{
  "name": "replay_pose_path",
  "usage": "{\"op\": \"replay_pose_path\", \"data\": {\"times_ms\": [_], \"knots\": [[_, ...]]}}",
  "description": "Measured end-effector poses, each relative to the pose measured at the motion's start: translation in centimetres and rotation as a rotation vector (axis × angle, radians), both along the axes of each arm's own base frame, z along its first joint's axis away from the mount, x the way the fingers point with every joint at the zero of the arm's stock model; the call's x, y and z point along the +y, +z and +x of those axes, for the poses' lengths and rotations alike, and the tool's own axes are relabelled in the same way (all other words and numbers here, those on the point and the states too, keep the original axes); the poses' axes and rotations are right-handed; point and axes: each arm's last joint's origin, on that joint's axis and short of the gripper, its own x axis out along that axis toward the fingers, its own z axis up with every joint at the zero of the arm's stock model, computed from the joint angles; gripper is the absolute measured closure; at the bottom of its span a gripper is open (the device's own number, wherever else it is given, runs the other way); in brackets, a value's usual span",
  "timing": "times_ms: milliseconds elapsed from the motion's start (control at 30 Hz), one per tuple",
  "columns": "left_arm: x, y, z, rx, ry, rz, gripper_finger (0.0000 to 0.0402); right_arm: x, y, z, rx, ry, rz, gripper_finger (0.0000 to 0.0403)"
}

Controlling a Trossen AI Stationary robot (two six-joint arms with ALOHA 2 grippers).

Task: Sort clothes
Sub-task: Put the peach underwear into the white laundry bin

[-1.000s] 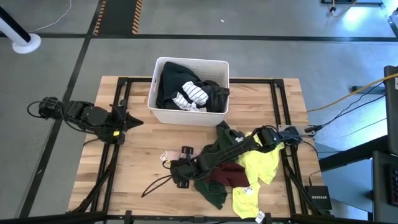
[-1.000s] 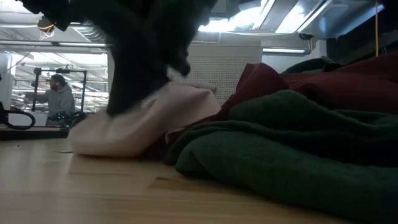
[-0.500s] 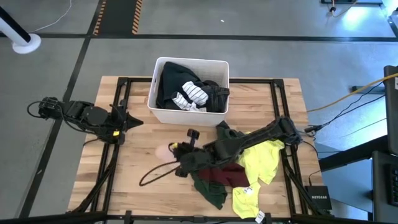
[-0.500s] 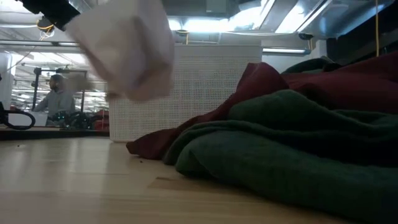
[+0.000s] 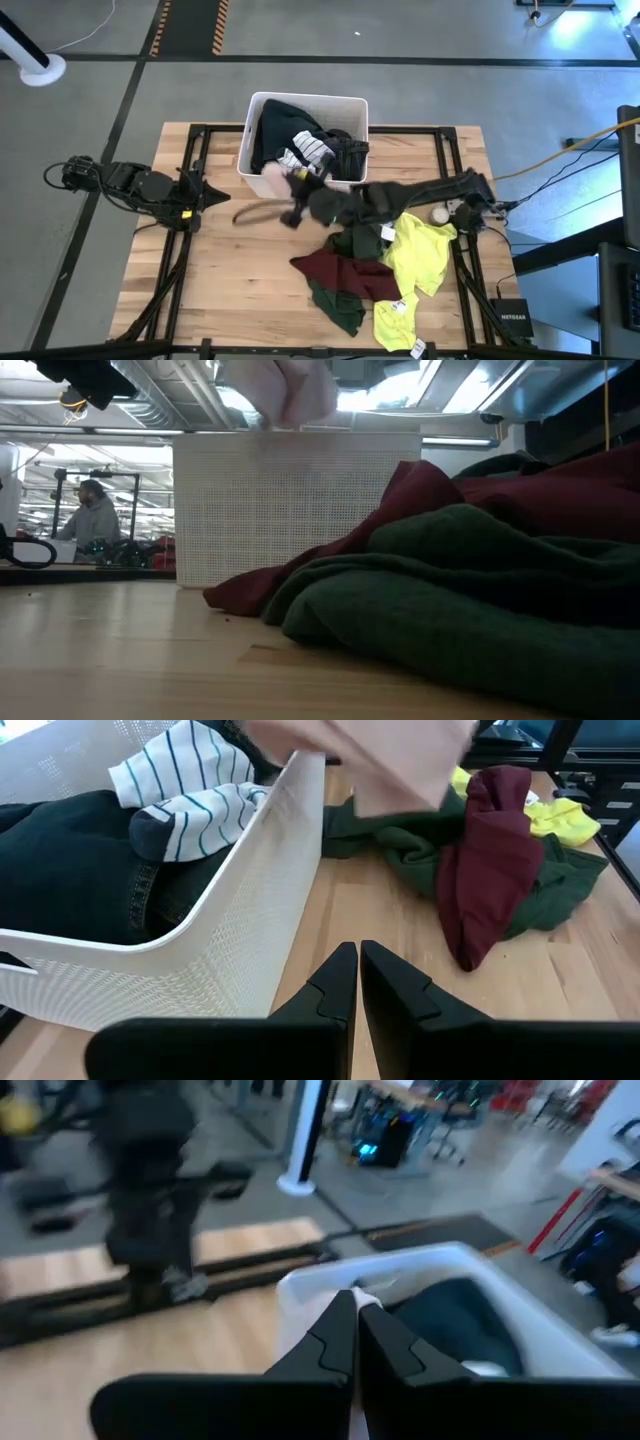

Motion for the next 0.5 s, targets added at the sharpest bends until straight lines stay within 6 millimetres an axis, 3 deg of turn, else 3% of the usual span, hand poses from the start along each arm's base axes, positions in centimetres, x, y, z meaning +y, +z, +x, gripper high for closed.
{"op": "replay_pose_path", "data": {"times_ms": [267, 500], "knots": [[0.0, 0.0, 0.0, 0.000, 0.000, 0.000, 0.0389, -5.5, 3.1, -0.1, -0.120, -0.111, -0.088, 0.0389], [0.0, 0.0, 0.0, 0.000, 0.000, 0.000, 0.0389, -9.6, 3.5, -0.2, -0.161, -0.199, -0.071, 0.0382]]}}
